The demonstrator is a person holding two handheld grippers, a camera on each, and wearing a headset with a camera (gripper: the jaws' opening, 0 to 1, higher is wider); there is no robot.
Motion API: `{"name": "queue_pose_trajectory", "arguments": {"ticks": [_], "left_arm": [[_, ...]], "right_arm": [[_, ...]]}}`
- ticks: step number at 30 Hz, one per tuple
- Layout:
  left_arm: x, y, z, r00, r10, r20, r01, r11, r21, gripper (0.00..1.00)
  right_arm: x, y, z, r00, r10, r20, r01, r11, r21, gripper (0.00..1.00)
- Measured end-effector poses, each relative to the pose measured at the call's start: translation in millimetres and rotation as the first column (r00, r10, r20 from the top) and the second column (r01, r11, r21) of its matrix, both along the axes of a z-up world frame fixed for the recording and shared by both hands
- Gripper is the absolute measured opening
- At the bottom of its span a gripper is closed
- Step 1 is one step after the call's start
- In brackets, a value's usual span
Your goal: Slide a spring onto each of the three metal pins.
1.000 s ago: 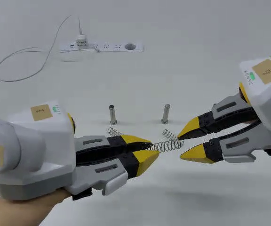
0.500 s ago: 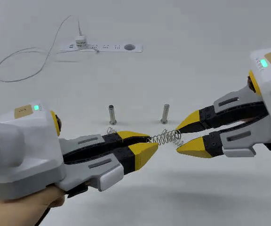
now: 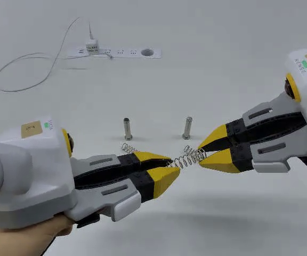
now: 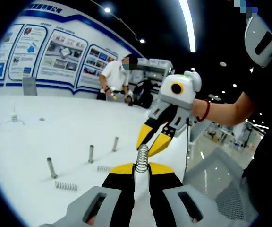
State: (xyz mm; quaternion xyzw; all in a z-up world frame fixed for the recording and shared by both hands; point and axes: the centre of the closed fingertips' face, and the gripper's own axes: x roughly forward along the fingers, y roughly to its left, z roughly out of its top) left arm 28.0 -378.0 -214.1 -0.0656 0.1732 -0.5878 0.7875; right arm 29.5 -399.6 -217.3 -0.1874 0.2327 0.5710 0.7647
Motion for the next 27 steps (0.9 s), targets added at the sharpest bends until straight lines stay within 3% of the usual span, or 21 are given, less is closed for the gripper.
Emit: {"name": "queue_pose_trajectory", "arguments": {"ticks": [5, 9, 27], "left_arm": [[0.0, -0.2, -3.5, 1.000, -0.008, 0.024, 0.008, 0.999, 0.031, 0.10], [0.4, -0.5, -2.5, 1.000, -0.008, 0.024, 0.007, 1.000, 0.025, 0.10], [1.2, -1.4, -9.4, 0.999, -0.005, 0.054, 0.000, 0.997, 0.081, 0.11]], "right_arm": [[0.7, -1.3, 4.9, 1.000, -0.006, -0.013, 0.007, 1.000, 0.028, 0.11], [1.3, -1.4, 6.0, 1.000, -0.012, -0.019, 0.012, 0.999, 0.041, 0.11], [5.4, 2.1, 13.8, 1.000, -0.016, -0.023, 0.018, 0.996, 0.087, 0.11]]}}
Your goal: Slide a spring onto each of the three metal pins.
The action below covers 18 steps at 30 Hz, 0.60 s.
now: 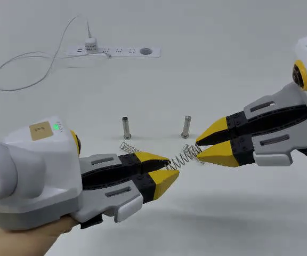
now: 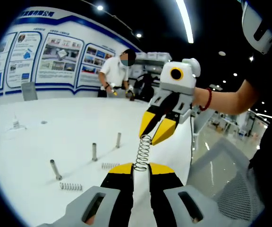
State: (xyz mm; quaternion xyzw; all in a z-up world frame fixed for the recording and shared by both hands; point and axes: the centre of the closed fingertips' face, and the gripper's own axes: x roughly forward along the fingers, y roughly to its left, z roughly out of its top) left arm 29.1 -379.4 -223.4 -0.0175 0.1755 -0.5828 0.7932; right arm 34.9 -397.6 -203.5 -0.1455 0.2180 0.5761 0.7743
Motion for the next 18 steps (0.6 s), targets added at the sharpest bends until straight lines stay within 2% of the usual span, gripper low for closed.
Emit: {"name": "queue_pose_trajectory", "arguments": {"ticks": [6, 13, 16, 17, 18], "left_arm": [[0.2, -0.2, -1.4, 1.000, -0.004, 0.025, 0.004, 1.000, 0.013, 0.11], [2.3, 2.5, 2.9, 0.999, 0.011, 0.048, -0.010, 1.000, -0.023, 0.10], [3.9, 3.2, 6.1, 0.999, 0.020, 0.046, -0.018, 0.999, -0.047, 0.10], [1.7, 2.5, 12.6, 0.999, 0.020, 0.030, -0.017, 0.996, -0.088, 0.09], [1.8, 3.1, 15.9, 0.999, 0.025, 0.026, -0.022, 0.995, -0.101, 0.09]], "right_arm": [[2.2, 0.4, 2.0, 1.000, -0.015, -0.015, 0.016, 1.000, 0.026, 0.11], [5.4, 2.1, 7.1, 0.997, -0.055, -0.056, 0.060, 0.995, 0.082, 0.12], [6.6, 2.8, 9.9, 0.994, -0.070, -0.088, 0.080, 0.990, 0.119, 0.14], [4.2, 5.0, 10.3, 0.990, -0.071, -0.121, 0.088, 0.987, 0.137, 0.16], [3.4, 6.5, 10.0, 0.990, -0.066, -0.127, 0.084, 0.986, 0.141, 0.17]]}}
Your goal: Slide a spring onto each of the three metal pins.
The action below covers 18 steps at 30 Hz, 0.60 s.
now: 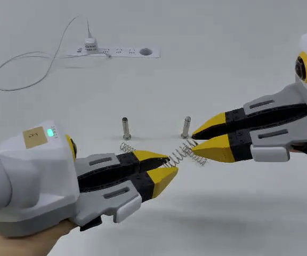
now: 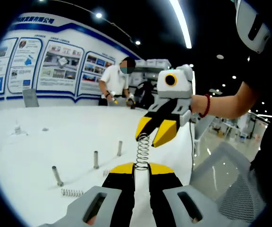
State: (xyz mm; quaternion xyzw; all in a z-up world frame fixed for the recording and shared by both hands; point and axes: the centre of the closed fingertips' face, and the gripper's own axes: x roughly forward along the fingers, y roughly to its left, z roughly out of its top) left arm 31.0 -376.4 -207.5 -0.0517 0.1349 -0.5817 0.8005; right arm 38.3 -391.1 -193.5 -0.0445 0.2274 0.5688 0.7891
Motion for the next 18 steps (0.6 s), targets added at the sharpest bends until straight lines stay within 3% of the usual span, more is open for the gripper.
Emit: {"name": "queue_pose_trajectory", "arguments": {"ticks": [2, 18], "left_arm": [[1.1, -0.6, 0.3, 1.000, -0.001, 0.007, 0.001, 1.000, 0.013, 0.09], [2.9, -3.8, 0.3, 1.000, 0.002, -0.008, -0.002, 1.000, 0.012, 0.09]], "right_arm": [[2.9, 1.1, -3.3, 0.999, 0.000, 0.037, 0.001, 1.000, -0.025, 0.16], [5.0, 6.5, 10.8, 0.999, -0.037, -0.019, 0.039, 0.996, 0.078, 0.14]]}}
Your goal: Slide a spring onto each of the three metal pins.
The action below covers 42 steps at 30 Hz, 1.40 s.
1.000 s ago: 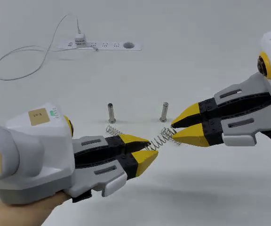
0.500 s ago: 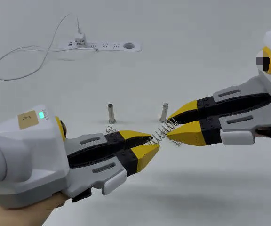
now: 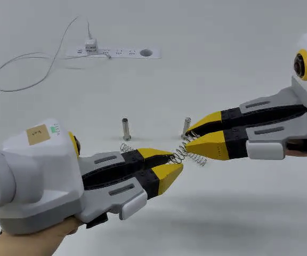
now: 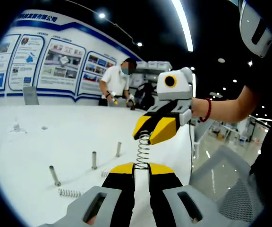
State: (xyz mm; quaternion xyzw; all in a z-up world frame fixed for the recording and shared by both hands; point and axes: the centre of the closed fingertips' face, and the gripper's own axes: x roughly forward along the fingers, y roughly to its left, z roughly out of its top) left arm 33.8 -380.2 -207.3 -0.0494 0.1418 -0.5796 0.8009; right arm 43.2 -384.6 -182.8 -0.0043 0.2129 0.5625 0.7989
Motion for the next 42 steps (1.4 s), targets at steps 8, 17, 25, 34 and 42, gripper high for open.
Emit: {"name": "queue_pose_trajectory", "arguments": {"ticks": [8, 17, 25, 34, 42], "left_arm": [[-0.1, -1.8, -3.6, 1.000, 0.001, -0.001, -0.001, 1.000, 0.004, 0.09], [2.1, -3.7, -4.6, 1.000, 0.008, 0.013, -0.008, 1.000, 0.012, 0.10], [4.4, -4.7, -5.9, 1.000, 0.015, 0.018, -0.015, 1.000, 0.021, 0.10], [7.6, -3.3, -11.0, 0.999, 0.029, 0.022, -0.030, 0.998, 0.055, 0.12], [11.8, 4.2, -17.1, 0.998, 0.061, 0.031, -0.064, 0.995, 0.082, 0.19]], "right_arm": [[-0.9, -0.2, -1.6, 1.000, -0.003, -0.001, 0.002, 1.000, -0.004, 0.13], [1.0, 0.0, -0.3, 1.000, -0.012, -0.016, 0.012, 1.000, 0.006, 0.12], [1.8, -1.4, 0.1, 1.000, -0.017, -0.015, 0.017, 1.000, 0.004, 0.11], [7.1, -5.4, 1.6, 0.999, -0.049, -0.012, 0.049, 0.999, 0.010, 0.11], [19.5, -20.2, -1.3, 0.992, -0.122, 0.013, 0.122, 0.992, -0.019, 0.11]]}}
